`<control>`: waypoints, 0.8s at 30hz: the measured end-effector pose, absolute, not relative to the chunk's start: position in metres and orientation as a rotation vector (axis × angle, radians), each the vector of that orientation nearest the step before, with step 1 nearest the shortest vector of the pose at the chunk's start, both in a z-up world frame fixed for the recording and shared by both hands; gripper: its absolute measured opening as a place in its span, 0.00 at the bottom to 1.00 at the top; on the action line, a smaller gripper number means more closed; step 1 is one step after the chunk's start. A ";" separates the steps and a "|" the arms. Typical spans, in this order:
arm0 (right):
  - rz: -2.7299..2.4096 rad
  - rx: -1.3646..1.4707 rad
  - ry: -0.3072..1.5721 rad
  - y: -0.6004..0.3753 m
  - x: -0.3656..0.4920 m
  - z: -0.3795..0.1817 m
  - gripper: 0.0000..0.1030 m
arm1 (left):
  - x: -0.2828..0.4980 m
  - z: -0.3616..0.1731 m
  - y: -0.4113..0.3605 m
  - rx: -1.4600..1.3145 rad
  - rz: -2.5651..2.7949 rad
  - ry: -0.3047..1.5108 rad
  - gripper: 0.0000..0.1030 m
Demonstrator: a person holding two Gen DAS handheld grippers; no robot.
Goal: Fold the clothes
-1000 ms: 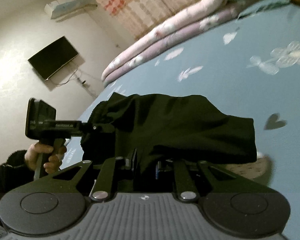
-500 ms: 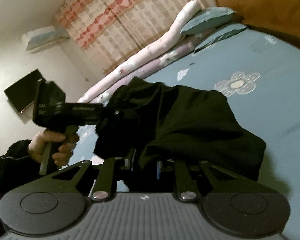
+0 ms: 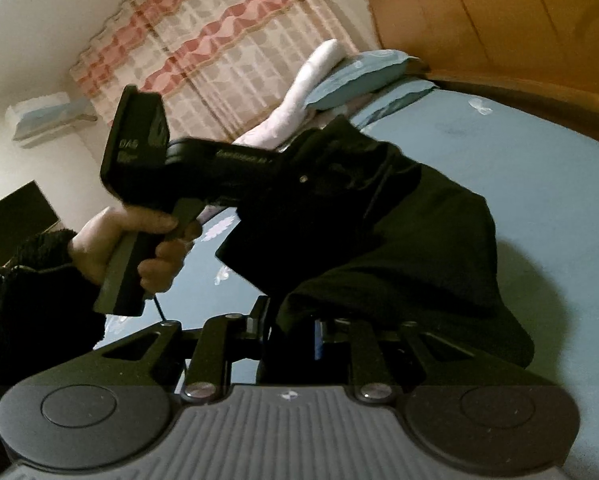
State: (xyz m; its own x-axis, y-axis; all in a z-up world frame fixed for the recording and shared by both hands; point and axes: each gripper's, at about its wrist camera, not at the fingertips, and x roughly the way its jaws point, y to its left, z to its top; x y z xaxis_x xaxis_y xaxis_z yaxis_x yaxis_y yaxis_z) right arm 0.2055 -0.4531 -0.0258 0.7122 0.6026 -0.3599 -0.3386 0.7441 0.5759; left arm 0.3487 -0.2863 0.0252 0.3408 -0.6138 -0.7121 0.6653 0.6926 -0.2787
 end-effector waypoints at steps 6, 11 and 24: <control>0.504 0.494 0.574 -0.457 0.215 -0.040 0.26 | 0.360 0.005 -0.319 0.126 -0.844 0.929 0.31; 0.490 0.512 0.576 -0.465 0.212 -0.047 0.27 | 0.370 -0.007 -0.331 0.145 -0.834 0.954 0.31; 0.480 0.548 0.578 -0.470 0.198 -0.053 0.28 | 0.381 -0.012 -0.344 0.187 -0.820 0.965 0.36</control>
